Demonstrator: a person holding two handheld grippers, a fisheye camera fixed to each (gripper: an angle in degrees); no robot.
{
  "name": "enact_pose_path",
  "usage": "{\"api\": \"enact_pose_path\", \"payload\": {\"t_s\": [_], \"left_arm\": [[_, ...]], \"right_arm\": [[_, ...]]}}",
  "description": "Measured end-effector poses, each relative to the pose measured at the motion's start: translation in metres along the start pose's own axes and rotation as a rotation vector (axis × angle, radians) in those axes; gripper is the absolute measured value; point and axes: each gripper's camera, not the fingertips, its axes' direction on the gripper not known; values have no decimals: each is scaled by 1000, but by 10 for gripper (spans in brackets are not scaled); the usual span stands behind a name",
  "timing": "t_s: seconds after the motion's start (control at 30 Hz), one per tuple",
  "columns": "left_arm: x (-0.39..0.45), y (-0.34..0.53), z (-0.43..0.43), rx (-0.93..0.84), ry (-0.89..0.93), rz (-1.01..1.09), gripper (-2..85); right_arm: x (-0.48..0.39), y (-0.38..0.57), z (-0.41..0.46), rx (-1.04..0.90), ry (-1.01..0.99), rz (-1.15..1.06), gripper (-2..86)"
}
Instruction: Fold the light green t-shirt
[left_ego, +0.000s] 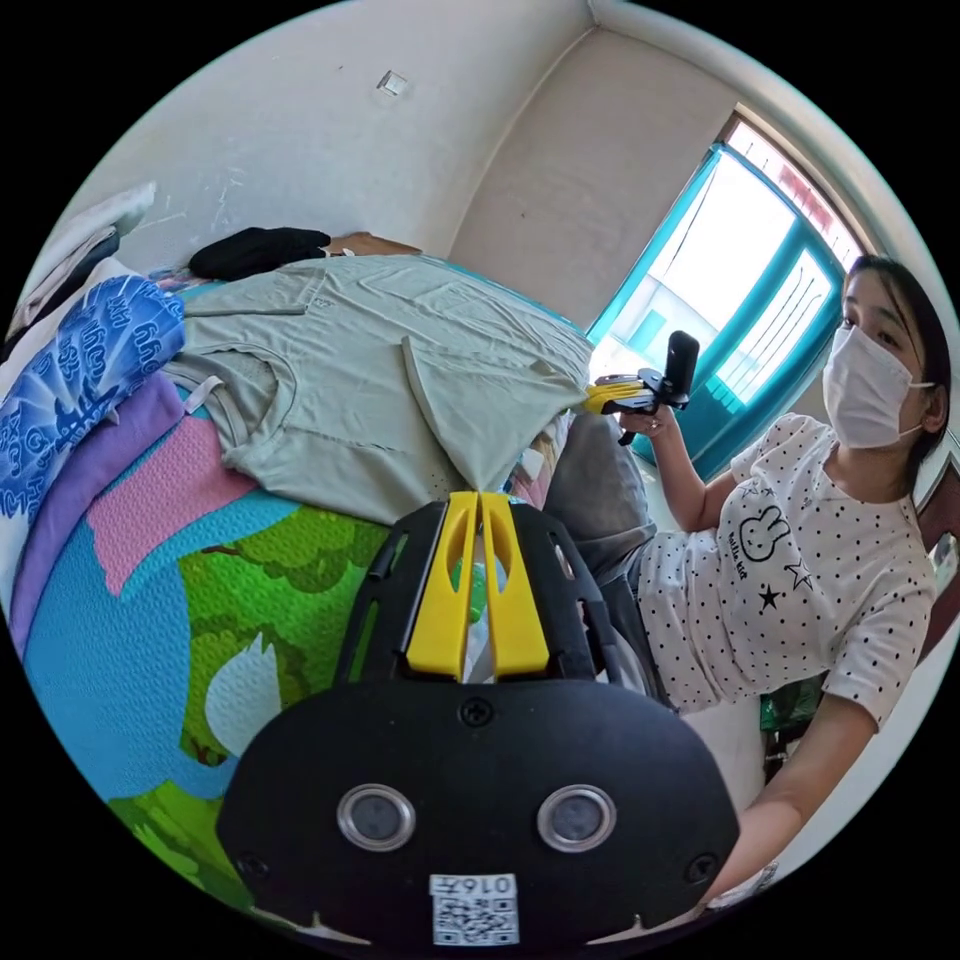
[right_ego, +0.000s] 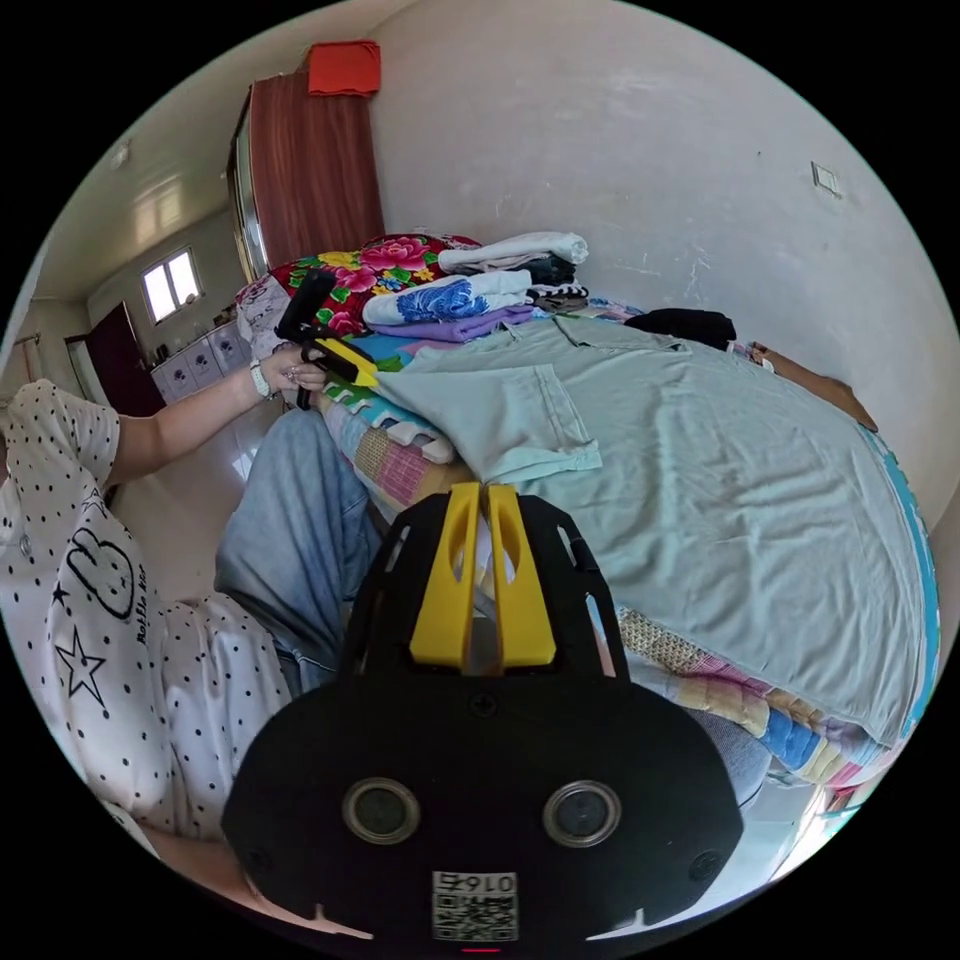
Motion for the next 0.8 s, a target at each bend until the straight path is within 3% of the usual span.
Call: {"api": "enact_pose_path", "payload": {"t_s": [0.23, 0.47, 0.67, 0.8], "left_arm": [[10, 14, -15, -21, -2, 11, -10], [16, 20, -48, -54, -76, -22, -1], [27, 9, -93, 41, -79, -78, 40], [43, -8, -93, -42, -97, -41, 53]], "right_arm": [[-32, -14, 18, -73, 70, -146, 7], [-30, -14, 28, -198, 51, -143, 30], [-10, -13, -8, 18, 27, -11, 63], [-8, -18, -1, 31, -3, 24, 71]]}}
